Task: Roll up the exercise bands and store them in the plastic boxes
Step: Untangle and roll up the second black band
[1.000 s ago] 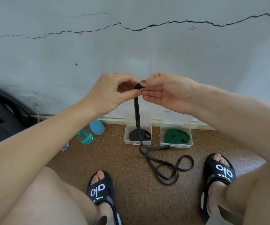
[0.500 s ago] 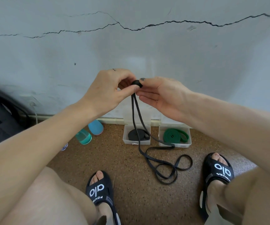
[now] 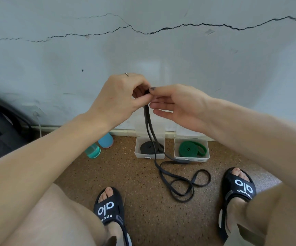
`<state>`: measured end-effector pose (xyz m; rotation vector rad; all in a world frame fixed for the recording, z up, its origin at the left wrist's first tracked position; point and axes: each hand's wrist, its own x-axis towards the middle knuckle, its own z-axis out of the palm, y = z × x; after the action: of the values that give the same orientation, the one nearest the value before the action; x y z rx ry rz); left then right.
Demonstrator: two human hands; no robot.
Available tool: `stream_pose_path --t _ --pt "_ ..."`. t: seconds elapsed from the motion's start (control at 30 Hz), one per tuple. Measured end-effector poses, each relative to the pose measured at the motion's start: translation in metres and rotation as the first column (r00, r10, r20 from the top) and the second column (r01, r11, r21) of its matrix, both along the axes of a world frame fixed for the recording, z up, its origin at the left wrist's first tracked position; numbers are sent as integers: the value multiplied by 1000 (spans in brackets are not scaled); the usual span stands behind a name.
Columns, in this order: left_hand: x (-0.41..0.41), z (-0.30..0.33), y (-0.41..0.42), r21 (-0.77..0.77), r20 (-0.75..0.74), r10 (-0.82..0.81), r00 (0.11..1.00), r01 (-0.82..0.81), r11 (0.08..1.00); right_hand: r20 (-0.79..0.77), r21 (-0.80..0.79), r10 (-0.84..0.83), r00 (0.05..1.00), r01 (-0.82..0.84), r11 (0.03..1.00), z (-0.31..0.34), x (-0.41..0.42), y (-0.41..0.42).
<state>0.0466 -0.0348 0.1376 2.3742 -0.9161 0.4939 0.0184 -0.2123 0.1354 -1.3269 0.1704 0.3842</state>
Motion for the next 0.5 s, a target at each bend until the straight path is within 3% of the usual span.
stream_pose_path --t 0.33,0.5 --pt "1 -2 -1 22 5 50 999 -51 998 -34 29 37 999 -36 999 0 2 -2" --pt "3 2 0 137 75 29 997 -39 990 -52 50 52 997 -49 998 -1 2 -1"
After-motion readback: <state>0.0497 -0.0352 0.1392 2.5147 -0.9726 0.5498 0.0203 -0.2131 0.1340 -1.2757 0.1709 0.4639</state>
